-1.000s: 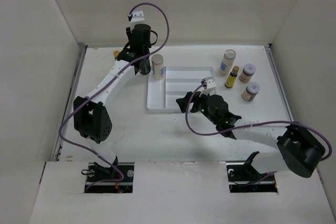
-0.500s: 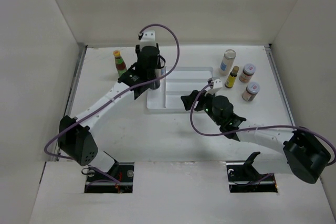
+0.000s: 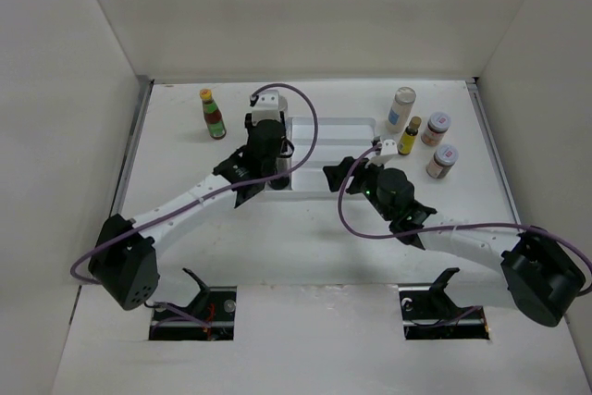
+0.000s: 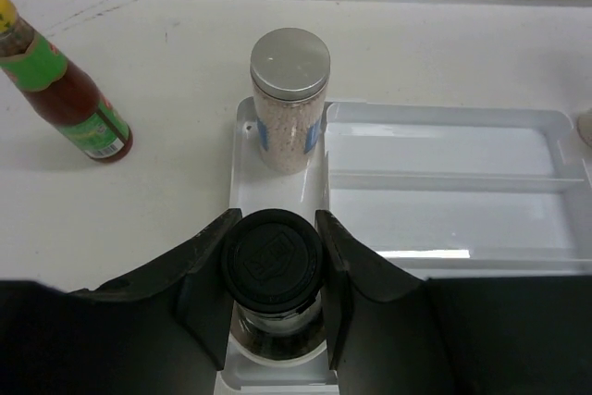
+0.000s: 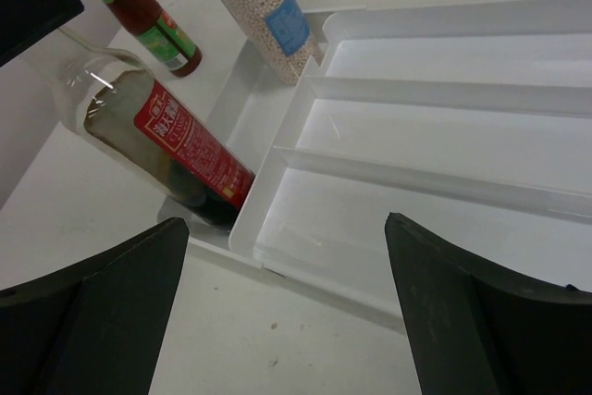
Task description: Organize the condiment bottles
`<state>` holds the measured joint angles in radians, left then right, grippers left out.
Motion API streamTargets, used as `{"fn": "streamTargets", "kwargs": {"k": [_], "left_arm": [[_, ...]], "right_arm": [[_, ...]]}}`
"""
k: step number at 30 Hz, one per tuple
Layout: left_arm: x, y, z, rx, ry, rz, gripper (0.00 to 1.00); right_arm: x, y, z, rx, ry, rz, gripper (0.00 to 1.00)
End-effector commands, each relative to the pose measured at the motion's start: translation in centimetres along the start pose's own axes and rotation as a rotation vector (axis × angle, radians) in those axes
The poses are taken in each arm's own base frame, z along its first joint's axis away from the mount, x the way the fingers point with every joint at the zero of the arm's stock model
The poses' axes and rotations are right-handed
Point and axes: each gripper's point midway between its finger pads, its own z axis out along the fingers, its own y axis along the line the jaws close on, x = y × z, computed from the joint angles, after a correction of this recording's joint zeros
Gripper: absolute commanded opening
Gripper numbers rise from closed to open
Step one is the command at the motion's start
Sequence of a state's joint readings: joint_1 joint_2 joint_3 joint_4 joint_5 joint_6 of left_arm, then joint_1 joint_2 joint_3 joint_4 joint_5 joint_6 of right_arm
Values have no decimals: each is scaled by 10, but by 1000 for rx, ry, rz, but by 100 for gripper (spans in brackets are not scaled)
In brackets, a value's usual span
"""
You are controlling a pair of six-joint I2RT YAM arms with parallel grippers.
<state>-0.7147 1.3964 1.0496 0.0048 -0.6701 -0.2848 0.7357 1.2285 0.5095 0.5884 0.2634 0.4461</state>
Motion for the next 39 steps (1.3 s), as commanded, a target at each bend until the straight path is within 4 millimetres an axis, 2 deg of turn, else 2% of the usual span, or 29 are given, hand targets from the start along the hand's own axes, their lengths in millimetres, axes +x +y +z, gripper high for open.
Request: {"fn": "streamTargets", "kwargs": {"k": [1,4,7,14,20,24,28,39], "left_arm": [[-26,3,-12,6,-112,-121,26],[-19,9,-18,5,-119,-128,46],[-23,14,-25,5,-138,-140,61],[-44,12,-33,17,-169,-158,70],[-84,30,-37,-9,-244,-233,73],[-103,43,-31,-44,-274,-263,73],[-106,68,-9,-120,-270,-282,73],[-91,149,97,-332,-112,-282,72]], "right_arm": [[-20,5,1,-9,-70,32,95],[-21,4,0,-9,-72,32,95],[-22,4,0,-9,-73,33,95],[-20,4,1,-7,-68,31,96],[-21,3,0,-5,-71,33,97],[-21,3,0,-5,-71,33,97],[-25,4,-2,-9,-80,36,97],[-20,1,1,0,-68,34,97]]}}
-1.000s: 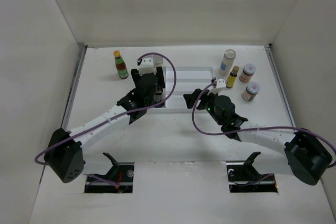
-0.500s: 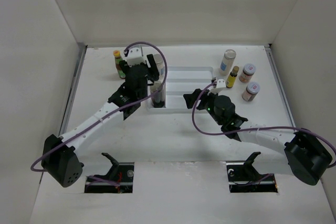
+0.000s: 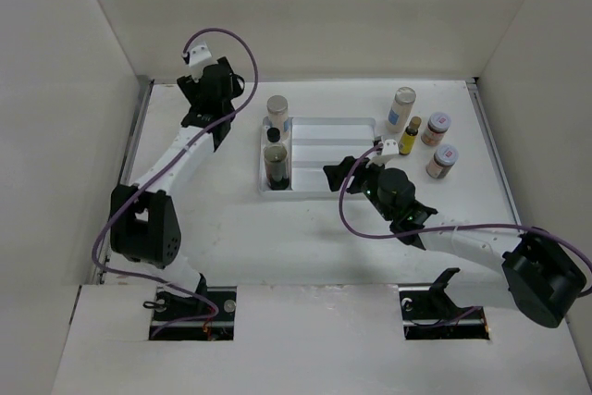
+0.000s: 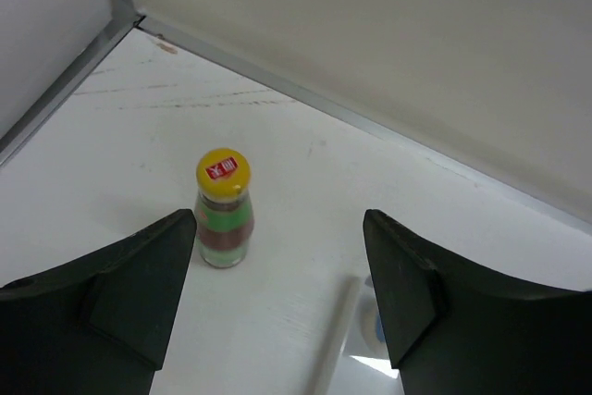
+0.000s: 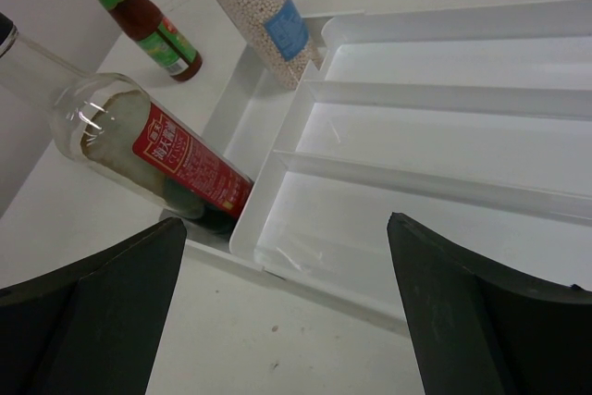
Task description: Organize the condiment bottles
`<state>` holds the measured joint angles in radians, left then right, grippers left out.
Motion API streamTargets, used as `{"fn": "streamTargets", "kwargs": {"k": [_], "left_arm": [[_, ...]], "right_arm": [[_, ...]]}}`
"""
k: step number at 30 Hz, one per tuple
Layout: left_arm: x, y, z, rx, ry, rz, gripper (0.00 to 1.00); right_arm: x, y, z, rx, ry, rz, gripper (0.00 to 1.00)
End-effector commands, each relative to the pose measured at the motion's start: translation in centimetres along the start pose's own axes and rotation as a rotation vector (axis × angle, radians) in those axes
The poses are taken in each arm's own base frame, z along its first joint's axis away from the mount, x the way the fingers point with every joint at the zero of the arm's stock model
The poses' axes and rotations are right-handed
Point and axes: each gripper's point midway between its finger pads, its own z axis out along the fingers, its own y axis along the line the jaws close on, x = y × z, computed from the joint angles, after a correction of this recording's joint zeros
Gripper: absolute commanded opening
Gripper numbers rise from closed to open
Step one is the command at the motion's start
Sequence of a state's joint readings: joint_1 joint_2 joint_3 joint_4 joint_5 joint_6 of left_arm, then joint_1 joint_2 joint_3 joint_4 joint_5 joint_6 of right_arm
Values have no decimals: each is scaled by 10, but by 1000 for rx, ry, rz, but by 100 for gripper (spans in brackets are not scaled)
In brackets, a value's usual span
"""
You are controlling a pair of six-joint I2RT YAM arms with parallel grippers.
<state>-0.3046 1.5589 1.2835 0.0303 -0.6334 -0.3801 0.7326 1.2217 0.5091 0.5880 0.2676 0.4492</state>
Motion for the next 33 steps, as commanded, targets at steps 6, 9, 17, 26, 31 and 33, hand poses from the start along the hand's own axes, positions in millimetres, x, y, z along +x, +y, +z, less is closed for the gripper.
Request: {"fn": "streamTargets", "kwargs": {"k": [6,9,17,26,31,33], "left_arm": [[-2,15,53,-63,78,4,69],[8,19,62,-72,103,14,67],[21,26,72,-95,127,25,58],[32,37,79,-120,149,29,38],[37,46,83,-138,157,30,25],[31,46,79,-132,143,21,21]], "right_arm": [[-15,1,2,-2,-56,29,97],[-15,2,3,-3,-54,30,97],[-16,0,3,0,-55,31,98],[-16,0,3,2,-56,31,98],[-19,0,0,0,-65,33,98],[-19,0,0,0,-65,33,98]]}}
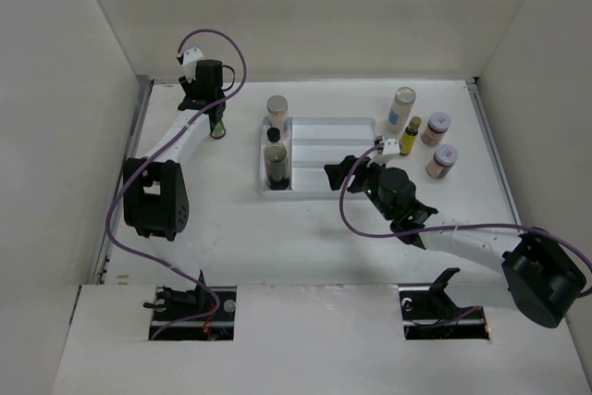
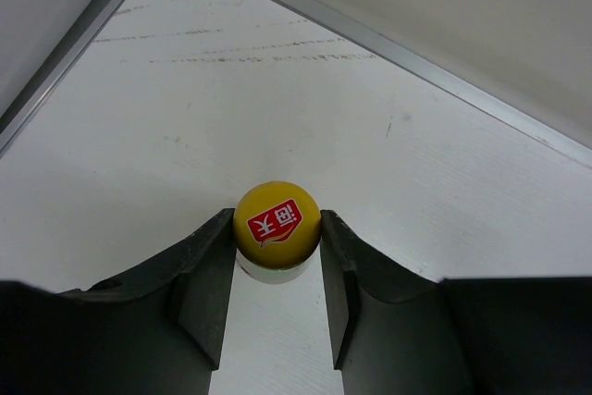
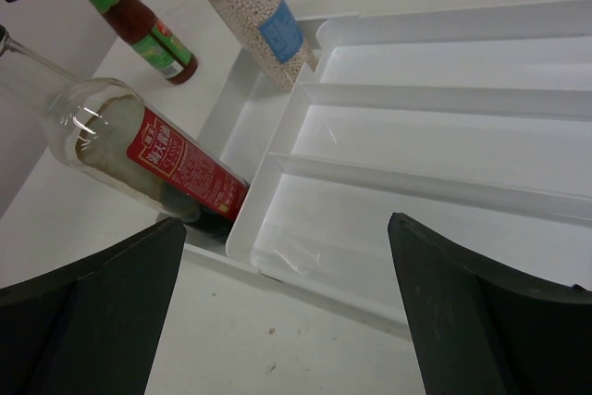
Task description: Organize the condiment bottles
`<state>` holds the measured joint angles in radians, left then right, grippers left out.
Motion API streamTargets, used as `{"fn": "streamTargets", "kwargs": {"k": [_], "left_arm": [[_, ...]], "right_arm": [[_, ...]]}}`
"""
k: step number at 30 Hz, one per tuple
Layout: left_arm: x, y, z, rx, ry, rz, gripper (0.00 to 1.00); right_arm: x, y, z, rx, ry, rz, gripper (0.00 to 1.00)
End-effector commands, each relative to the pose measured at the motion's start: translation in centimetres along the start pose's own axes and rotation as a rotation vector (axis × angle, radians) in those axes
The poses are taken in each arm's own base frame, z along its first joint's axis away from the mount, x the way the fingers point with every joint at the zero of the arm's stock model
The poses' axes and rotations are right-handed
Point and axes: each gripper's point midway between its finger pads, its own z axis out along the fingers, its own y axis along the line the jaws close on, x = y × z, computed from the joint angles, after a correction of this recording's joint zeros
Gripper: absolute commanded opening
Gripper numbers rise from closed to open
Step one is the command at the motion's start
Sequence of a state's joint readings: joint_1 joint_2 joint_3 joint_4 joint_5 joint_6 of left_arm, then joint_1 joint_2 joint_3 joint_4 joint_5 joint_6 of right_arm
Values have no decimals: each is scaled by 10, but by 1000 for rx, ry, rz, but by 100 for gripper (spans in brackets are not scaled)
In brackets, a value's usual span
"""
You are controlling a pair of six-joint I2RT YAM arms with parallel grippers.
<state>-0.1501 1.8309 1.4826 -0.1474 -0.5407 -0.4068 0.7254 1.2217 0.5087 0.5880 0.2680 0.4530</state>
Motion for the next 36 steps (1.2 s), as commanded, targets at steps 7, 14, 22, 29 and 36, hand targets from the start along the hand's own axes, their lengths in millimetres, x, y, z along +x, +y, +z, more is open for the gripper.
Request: {"fn": "streamTargets", "kwargs": {"k": [7,14,22,29,36], "left_arm": [[-102,-13,-57,96,-212,-136,18],[-183,-37,-139,235,-375,-213,17],[-217,-105,-218,459,-447,-228,17],[-209,-183,-243,591,-437,-195,17],[-164,-241,-240,655,-383,-134,17]], "right_arm": [[-17,1,1,-1,-61,29,98],[-24,-1,-3,0,-85,43,98],[-31,-5,-7,5,-106,57,98],[-45,-21,-16,37,-159,98,99],[-50,-30,-20,58,-180,121,99]]}}
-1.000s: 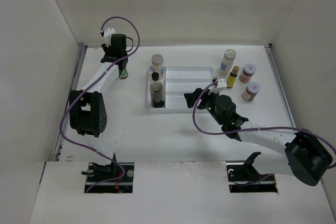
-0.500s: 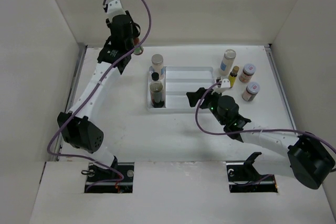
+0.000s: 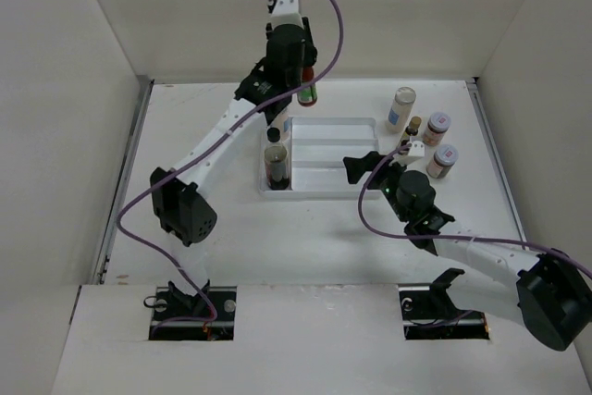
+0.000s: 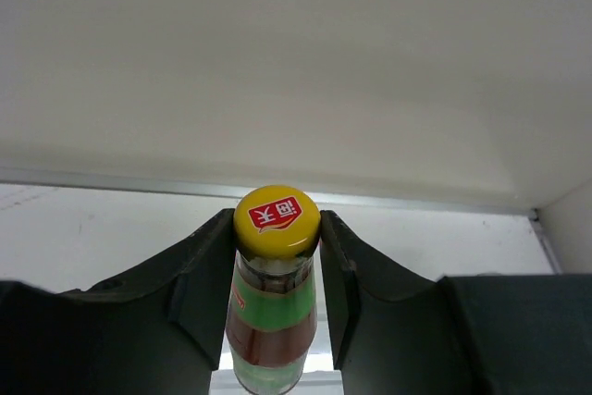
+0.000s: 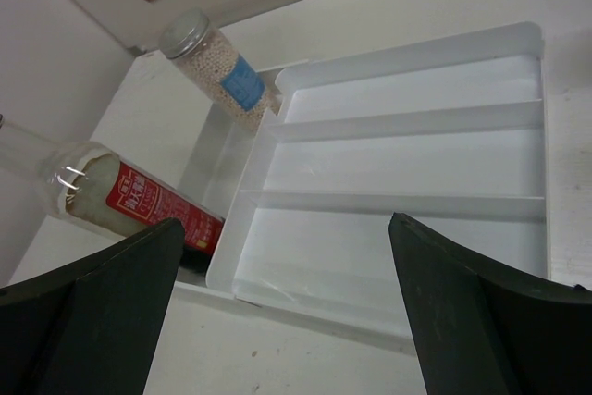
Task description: Organize the condiment bottles
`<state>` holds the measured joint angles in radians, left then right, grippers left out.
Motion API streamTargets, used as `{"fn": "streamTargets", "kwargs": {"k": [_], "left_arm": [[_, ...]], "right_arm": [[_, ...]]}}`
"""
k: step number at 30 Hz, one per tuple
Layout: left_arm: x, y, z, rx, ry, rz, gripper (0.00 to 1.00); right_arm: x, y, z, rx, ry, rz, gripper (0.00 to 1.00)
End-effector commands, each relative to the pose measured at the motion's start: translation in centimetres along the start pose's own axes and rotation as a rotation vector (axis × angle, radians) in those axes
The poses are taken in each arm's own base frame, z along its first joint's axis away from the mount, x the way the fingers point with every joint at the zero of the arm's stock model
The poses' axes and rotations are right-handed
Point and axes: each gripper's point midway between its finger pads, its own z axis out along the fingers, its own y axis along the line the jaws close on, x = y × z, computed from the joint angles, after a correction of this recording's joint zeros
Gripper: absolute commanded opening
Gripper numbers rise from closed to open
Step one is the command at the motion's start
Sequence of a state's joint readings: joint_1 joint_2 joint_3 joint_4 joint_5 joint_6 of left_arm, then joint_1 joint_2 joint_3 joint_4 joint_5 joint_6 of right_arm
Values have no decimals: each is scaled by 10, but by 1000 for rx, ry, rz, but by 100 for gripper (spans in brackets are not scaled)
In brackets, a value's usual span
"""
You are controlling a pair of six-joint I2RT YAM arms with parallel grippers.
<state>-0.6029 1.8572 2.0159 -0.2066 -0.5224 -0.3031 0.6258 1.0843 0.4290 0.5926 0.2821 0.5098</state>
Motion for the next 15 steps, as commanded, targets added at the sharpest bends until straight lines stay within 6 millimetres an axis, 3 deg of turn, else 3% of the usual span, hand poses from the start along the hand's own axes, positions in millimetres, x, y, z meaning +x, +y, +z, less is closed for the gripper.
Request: {"fn": "streamTargets", "kwargs": {"k": [1,6,15], "left_arm": [[-48,-26,-2,65,-147,-77,17],[-16,-37,10,77,-107,-52,17],[36,-33,29,58,-44,-12,17]], "right_arm": [[-20,5,0,-15,-73,42,99],[-20,5,0,-15,-73,44,100],[-14,1,4,-1,-57,41,100]]}}
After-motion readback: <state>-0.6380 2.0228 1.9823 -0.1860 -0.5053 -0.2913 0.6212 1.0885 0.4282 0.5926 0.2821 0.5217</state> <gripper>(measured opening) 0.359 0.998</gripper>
